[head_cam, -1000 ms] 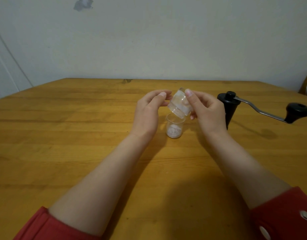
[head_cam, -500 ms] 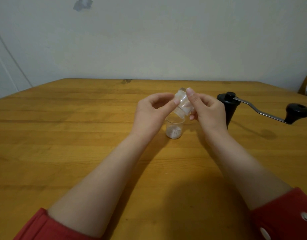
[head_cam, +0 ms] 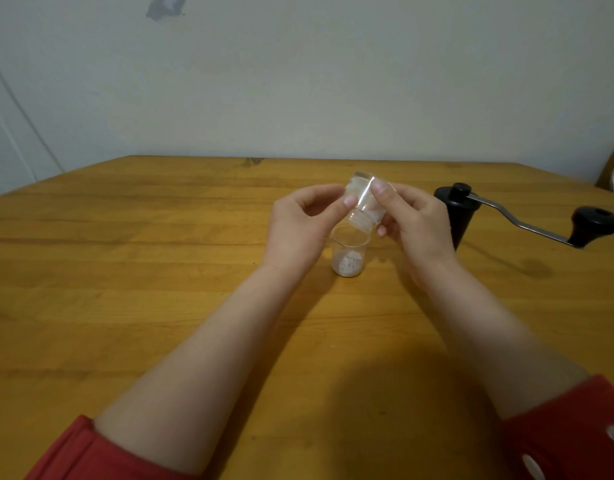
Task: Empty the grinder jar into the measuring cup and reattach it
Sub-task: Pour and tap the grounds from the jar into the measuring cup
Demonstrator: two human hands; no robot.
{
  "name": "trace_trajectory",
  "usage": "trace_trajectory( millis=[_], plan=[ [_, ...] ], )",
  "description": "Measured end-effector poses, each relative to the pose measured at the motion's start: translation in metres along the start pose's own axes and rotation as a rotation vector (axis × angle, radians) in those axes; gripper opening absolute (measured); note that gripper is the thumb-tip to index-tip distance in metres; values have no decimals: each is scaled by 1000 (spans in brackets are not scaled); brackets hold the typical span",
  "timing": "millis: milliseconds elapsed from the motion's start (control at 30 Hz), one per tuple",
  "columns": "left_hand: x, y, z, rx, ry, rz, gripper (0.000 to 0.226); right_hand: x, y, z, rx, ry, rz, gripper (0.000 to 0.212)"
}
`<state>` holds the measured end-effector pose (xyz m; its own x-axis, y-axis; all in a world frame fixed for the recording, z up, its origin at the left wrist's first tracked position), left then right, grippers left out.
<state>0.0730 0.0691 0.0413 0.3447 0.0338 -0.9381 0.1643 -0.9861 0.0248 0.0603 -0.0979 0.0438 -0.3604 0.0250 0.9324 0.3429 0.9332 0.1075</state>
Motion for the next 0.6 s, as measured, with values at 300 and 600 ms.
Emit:
trace_trajectory(
  millis=[300, 600],
  plan=[
    [3, 2, 1, 30, -25, 18, 29, 2, -3, 0, -116, -6, 192, 34],
    [2, 2, 3, 24, -33, 19, 24, 5, -3, 2, -172, 4, 259, 52]
  ],
)
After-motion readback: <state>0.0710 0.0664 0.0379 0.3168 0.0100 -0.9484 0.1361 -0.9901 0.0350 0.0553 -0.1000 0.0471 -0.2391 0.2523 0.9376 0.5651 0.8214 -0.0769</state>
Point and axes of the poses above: each hand's wrist, its own z-axis away from the middle knuckle, its own y-axis out of the palm, x = y × z, the point moved 6 cm from there along -z, towards the middle knuckle, and after that the axes turned 9 degrees about -x, right-handed, at the moved point
